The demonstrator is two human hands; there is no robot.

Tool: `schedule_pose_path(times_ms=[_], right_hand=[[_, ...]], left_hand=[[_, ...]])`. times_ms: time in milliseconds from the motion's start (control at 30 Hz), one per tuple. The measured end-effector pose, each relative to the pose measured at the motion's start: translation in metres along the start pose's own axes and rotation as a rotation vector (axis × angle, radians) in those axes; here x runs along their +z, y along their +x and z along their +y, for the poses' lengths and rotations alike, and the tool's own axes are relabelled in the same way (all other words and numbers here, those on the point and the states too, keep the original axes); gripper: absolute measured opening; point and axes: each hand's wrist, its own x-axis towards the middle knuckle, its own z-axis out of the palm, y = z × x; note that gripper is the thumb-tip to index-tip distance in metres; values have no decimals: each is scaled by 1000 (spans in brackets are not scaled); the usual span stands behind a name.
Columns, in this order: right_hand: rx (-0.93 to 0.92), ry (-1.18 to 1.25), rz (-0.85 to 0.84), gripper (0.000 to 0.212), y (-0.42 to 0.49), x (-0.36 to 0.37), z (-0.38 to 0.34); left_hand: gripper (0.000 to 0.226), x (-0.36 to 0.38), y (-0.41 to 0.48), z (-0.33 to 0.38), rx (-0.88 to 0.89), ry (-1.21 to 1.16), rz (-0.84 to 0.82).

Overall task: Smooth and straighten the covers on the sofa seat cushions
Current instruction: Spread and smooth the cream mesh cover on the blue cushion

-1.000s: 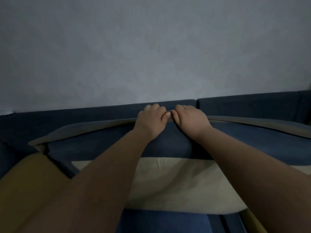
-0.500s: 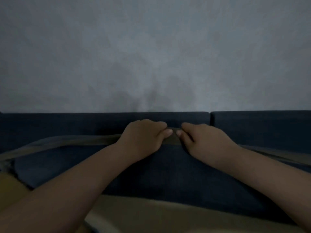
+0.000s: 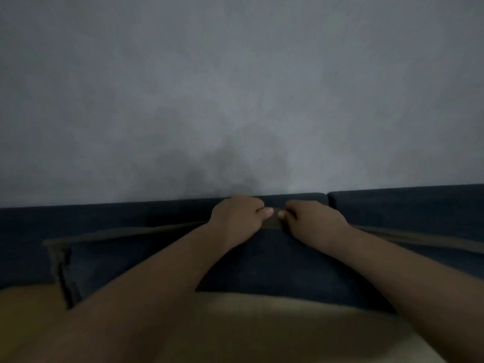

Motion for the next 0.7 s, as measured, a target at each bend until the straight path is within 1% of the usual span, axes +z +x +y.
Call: schedule_pose_path(times_ms=[100,167,200,267,333,400,500,567,700], right_hand=[[94,-152,201,24,45,16,18],[153,-201,272,14,71,31,26],[158,-190,303,13,82,41,30],[110,-149,360,25,105,65,41],[21,-147,356,34,128,86,55],[-43,-145,336,37,158,102,72],[-76,-146,309,35,201,119,93],[-101,-152,309,33,227,135,105],[-87,-92,280,33,268,171,126]], left_hand=[[30,21,45,-5,-14,-53,94],[26,38,71,-9,-32,-100,118],[25,48,82,-13,-60,-103,131],[25,67,105,-25,-107,-46,127],[25,82,129,-40,-144,-10,87],[25,100,157,-54,-174,-6,91],[29,125,202,-69,-238,45,35],[34,145,231,-81,-241,102,-23],[35,188,269,-107,-228,194,-31]])
